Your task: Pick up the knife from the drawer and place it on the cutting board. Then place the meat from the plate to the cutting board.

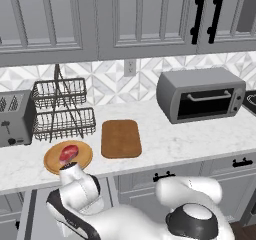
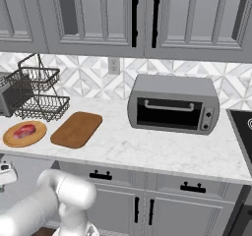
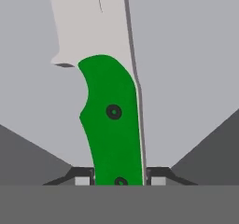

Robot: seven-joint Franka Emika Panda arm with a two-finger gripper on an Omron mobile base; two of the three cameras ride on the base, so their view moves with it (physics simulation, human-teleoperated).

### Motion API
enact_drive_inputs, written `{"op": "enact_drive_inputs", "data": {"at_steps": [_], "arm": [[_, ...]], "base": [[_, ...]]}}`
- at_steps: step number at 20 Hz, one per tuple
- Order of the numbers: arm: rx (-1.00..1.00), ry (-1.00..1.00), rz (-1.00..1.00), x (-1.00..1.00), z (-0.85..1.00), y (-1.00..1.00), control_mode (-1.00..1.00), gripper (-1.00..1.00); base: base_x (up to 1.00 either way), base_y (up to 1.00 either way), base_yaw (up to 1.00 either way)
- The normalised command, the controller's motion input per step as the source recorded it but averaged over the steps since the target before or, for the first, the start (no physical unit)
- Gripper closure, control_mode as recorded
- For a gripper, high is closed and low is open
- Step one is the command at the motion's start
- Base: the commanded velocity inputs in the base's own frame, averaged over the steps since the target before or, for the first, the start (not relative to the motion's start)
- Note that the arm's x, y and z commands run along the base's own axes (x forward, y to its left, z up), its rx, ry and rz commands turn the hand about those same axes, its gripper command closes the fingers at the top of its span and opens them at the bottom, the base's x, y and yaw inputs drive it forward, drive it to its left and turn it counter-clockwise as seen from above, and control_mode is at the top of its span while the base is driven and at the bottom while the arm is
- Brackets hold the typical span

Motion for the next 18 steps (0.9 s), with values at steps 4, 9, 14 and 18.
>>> {"op": "enact_drive_inputs", "data": {"at_steps": [4, 9, 14, 18], "arm": [[0.0, -0.01, 0.03, -0.23, 0.62, -0.16, -1.0, 1.0], [0.0, -0.14, 0.0, 0.0, 0.61, -0.18, -1.0, 1.0], [0.0, -0.16, 0.0, 0.0, 0.63, -0.2, -1.0, 1.0], [0.0, -0.12, -0.02, 0.17, 0.57, -0.36, -1.0, 1.0]], "base": [[0.0, 0.0, 0.0], [0.0, 0.0, 0.0], [0.0, 0.0, 0.0], [0.0, 0.0, 0.0]]}}
